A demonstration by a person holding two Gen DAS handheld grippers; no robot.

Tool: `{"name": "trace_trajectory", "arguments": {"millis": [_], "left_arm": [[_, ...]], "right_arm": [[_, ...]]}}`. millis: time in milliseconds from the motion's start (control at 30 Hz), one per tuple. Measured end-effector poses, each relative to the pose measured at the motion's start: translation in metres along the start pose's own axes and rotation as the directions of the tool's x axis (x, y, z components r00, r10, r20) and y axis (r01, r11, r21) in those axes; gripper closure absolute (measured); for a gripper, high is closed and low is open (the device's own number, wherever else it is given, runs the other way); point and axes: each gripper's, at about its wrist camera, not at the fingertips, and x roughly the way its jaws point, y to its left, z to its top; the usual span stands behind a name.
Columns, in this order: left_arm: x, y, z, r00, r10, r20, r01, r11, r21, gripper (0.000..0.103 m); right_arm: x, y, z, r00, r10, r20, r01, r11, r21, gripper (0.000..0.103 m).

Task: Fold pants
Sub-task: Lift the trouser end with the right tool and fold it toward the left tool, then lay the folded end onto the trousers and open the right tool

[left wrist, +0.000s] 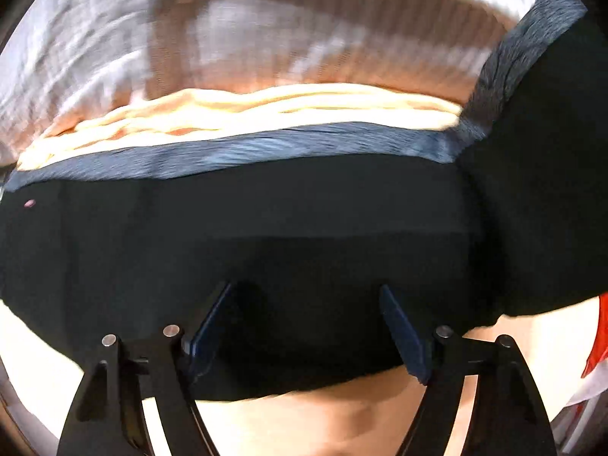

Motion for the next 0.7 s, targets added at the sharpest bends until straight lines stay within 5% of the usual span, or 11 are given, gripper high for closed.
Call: {"name": "trace_trajectory", "arguments": {"millis": [267,433,567,600,700], "left_arm": [[-0.027,0.103,-0.013,0.996,0.086,0.024,-0.083,0.991,-0.101,0.023],[-0.025,0.168,-0.021,0.990,0.139,0.003,-0.136,0.974,-0.180,0.023],[-0.016,0.210,-0.031,0.989,0.145,-0.023,-0.146,0.961,-0.234,0.023],[-0.018,0.214,-0.035,0.989,0.146,-0.026,-0.148,0.958,-0.244,0.023],[-0.020,0.236,-0.042,0.991,0.130,-0.026,-0.132,0.956,-0.262,0.023]], "right_arm": [[0.067,0.103,-0.027,0.993,-0.099,-0.071,0.083,0.976,-0.200,0.089],[0.136,0.157,-0.068,0.957,-0.260,-0.132,0.201,0.916,-0.347,0.088],[0.169,0.192,-0.104,0.897,-0.438,-0.055,0.353,0.787,-0.506,0.068],[0.168,0.200,-0.112,0.887,-0.462,-0.022,0.377,0.750,-0.543,0.054],[0.150,0.215,-0.134,0.897,-0.440,0.029,0.363,0.700,-0.614,0.043]]}}
